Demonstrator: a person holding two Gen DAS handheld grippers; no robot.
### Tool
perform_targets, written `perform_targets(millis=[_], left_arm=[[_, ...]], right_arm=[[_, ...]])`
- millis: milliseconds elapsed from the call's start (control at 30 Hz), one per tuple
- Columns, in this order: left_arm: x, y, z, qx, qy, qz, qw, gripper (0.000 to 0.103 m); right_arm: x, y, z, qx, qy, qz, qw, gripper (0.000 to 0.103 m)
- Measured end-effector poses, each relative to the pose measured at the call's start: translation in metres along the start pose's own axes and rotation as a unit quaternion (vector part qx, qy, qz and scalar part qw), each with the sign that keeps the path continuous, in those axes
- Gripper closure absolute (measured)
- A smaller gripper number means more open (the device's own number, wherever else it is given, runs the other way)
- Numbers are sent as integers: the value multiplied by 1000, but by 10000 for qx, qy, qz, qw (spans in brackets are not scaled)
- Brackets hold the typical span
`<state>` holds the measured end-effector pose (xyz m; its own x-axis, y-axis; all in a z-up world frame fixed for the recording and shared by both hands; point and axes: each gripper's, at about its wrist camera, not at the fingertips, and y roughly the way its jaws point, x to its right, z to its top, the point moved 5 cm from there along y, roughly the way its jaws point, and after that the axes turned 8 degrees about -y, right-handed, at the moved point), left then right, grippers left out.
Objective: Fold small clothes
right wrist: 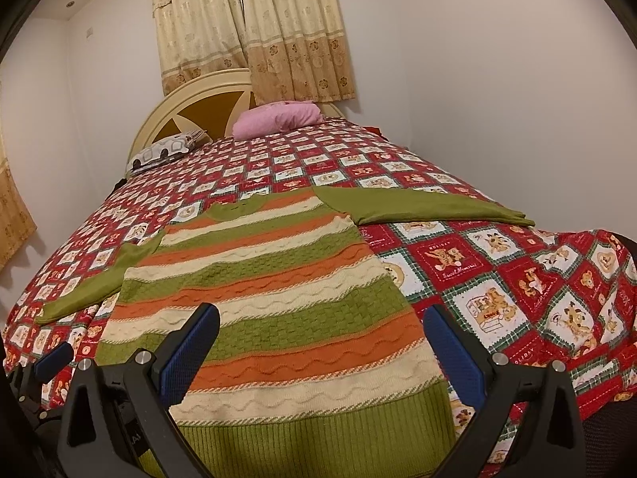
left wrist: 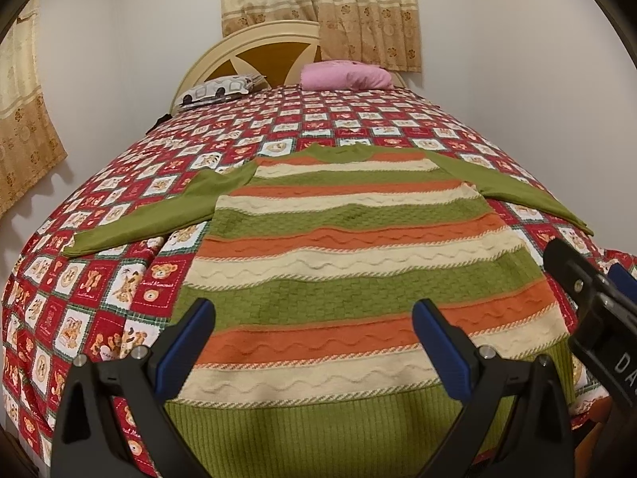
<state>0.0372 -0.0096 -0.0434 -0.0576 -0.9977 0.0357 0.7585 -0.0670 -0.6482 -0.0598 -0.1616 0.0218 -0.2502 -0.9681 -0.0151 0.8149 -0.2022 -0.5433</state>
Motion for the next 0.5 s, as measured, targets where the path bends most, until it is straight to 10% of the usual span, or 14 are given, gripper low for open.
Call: perform_targets(millis=[500], left_arm=[[3,0,-1,-34,-12,-16,10000,1]], right_arm=[[-2,2,-2,-72,-52,-6,10000,1]])
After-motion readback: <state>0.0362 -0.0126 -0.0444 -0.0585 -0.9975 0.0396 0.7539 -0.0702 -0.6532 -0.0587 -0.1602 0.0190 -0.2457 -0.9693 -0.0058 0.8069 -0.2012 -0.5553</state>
